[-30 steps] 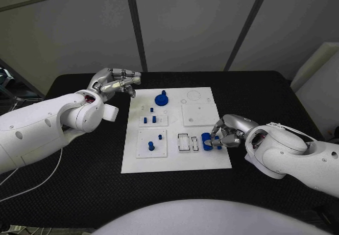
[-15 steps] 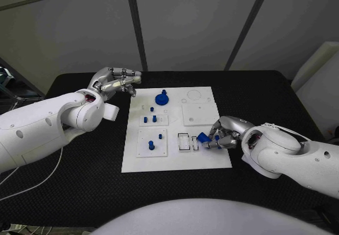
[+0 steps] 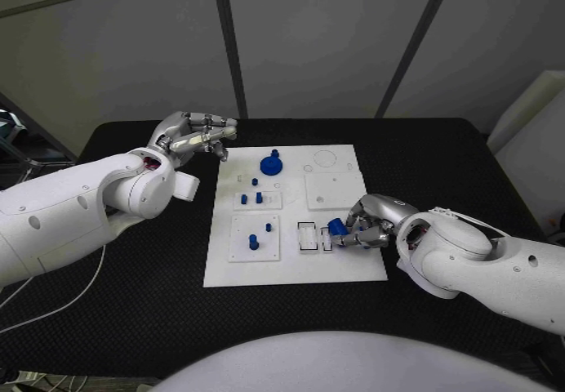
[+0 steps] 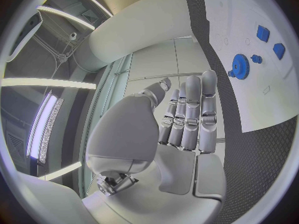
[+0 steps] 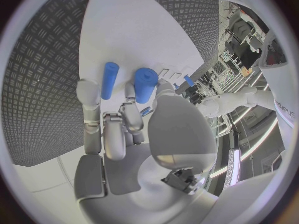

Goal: Assemble the parts on the task board

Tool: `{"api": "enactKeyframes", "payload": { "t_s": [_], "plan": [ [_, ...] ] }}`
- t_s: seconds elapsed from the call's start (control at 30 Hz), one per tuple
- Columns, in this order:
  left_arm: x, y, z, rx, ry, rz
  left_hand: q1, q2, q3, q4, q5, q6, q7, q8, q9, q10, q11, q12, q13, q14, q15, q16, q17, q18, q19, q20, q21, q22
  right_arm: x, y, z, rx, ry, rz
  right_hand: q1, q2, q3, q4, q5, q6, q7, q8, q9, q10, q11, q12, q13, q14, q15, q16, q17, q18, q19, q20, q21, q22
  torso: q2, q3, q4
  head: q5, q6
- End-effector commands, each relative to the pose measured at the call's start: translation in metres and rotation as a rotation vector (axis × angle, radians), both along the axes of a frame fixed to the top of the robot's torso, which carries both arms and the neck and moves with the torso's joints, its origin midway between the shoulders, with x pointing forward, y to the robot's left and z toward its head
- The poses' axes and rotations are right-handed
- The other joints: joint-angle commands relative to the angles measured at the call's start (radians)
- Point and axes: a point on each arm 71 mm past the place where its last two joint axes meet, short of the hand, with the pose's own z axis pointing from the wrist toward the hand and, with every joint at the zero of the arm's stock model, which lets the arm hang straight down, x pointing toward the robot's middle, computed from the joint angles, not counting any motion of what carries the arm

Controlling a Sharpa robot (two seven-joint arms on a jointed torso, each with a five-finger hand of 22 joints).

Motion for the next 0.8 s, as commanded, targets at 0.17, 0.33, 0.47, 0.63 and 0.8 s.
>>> {"api": "enactKeyframes", "payload": {
  "t_s": [0.17,0.33,0.47,0.63,0.8],
  "plan": [
    [0.0,-0.001,0.001,-0.008,-0.006,-0.009,-0.005,0.003,-0.004,0.0,0.005,-0.008,-0.001,0.004,0.001,-0.009,-0.001,0.003,0.002,-0.005,0.001,0.005,-0.001,-0.011,0.004,0.006,-0.005,-0.002,-0.004,-0.002,0.003,0.082,-0.055,-0.035,0.044,0.041,0.012,-0.007,0.047,0.029,-0.015,0.025,0.021,0.016,-0.01,0.012,0.013,0.09,-0.009,0.012,0.19,-0.017,0.015,-0.009,0.022,0.025,-0.001,0.0011,-0.0011,0.0,0.003],
    [0.0,-0.001,0.001,-0.008,-0.006,-0.01,-0.005,0.003,-0.004,0.0,0.005,-0.008,-0.001,0.004,0.001,-0.009,-0.001,0.003,0.002,-0.005,0.001,0.005,-0.001,-0.011,0.004,0.006,-0.005,-0.002,-0.008,-0.003,0.011,0.16,-0.089,-0.067,0.06,0.046,0.012,-0.007,0.074,0.032,-0.019,0.029,0.028,0.02,-0.014,0.014,0.02,0.092,-0.012,0.017,0.201,-0.02,0.021,-0.013,0.032,0.039,-0.002,-0.0006,-0.0009,0.0,0.006],
    [0.0,-0.001,0.001,-0.008,-0.005,-0.01,-0.005,0.003,-0.004,0.0,0.005,-0.008,-0.001,0.004,0.001,-0.009,-0.001,0.003,0.002,-0.005,0.001,0.005,-0.001,-0.011,0.004,0.006,-0.005,-0.002,-0.012,-0.003,0.017,0.207,-0.107,-0.087,0.061,0.047,0.011,-0.006,0.079,0.035,-0.02,0.031,0.03,0.022,-0.015,0.015,0.022,0.093,-0.012,0.019,0.206,-0.021,0.023,-0.013,0.036,0.044,-0.001,-0.0015,0.0004,-0.002,0.012],
    [-0.001,-0.001,0.001,-0.008,-0.005,-0.01,-0.005,0.003,-0.004,0.0,0.005,-0.008,-0.001,0.004,0.001,-0.009,-0.001,0.003,0.002,-0.005,0.001,0.005,-0.001,-0.011,0.004,0.006,-0.005,-0.002,-0.014,0.001,0.018,0.231,-0.091,-0.083,0.058,0.049,0.009,-0.004,0.082,0.037,-0.02,0.032,0.032,0.024,-0.016,0.016,0.024,0.094,-0.013,0.021,0.211,-0.022,0.025,-0.014,0.04,0.05,0.0,-0.0025,0.0014,0.0,0.015],
    [-0.001,-0.002,0.001,-0.009,-0.006,-0.012,-0.005,0.003,-0.004,0.0,0.005,-0.008,-0.001,0.004,0.001,-0.009,-0.001,0.003,0.002,-0.005,0.001,0.005,-0.001,-0.011,0.004,0.006,-0.005,-0.002,-0.014,0.011,0.015,0.24,-0.049,-0.055,0.055,0.049,0.007,-0.003,0.083,0.037,-0.02,0.032,0.033,0.023,-0.016,0.015,0.023,0.094,-0.013,0.021,0.211,-0.022,0.025,-0.015,0.04,0.051,0.0,-0.0014,0.0014,0.006,0.017]
  ]
}}
